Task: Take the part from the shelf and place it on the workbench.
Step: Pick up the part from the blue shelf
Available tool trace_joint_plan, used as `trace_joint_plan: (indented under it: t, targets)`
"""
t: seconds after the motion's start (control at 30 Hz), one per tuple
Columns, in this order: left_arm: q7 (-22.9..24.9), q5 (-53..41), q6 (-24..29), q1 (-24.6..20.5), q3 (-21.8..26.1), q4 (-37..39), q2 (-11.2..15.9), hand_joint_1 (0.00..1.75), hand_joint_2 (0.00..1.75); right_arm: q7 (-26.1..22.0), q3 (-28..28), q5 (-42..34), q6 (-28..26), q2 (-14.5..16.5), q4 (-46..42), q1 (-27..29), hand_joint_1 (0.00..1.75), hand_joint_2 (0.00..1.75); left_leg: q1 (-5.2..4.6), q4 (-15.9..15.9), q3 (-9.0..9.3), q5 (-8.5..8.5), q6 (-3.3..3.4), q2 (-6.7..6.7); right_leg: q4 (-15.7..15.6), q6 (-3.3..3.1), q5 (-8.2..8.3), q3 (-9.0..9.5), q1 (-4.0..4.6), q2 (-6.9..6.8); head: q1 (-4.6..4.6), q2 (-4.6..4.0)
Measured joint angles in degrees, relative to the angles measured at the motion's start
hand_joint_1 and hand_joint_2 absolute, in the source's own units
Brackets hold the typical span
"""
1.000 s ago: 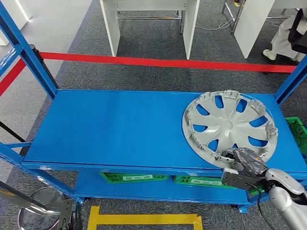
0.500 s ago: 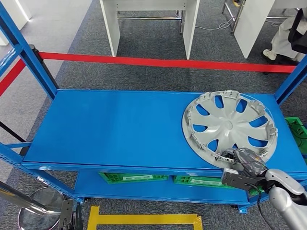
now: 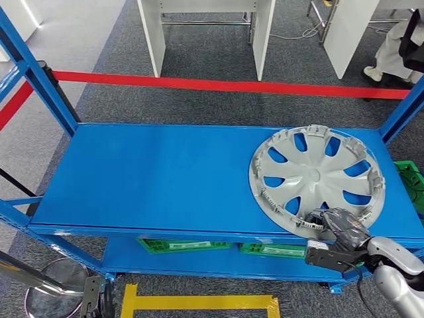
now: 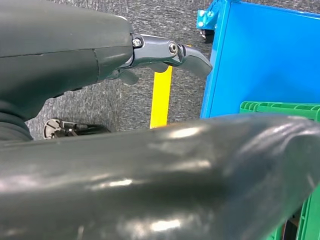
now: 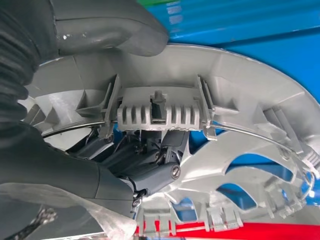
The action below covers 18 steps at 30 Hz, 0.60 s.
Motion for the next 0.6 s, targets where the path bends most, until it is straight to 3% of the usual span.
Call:
trace_joint_plan:
  t: [0.37,0.6]
  targets:
    - [-0.1,0.64,-0.69,0.12,0.02,0.0,-0.43,0.0,0.0,1.46,1.88,2.19,1.22,-4.16,-8.26,0.45,1.75,1.75,0.0,0.01,-0.31,0.0,0.0,-0.03,0.01,0.0,0.0,-0.28,-0.01,-0.06,0.0,0.0]
    - [-2.64,0.92,-2.82,0.27,0.02,0.0,-0.46,0.0,0.0,2.13,1.7,2.04,0.15,-6.72,-13.55,2.62,1.75,1.75,0.0,0.01,-0.44,0.0,0.0,-0.05,0.01,0.0,-0.01,-0.41,-0.01,-0.08,0.0,0.0]
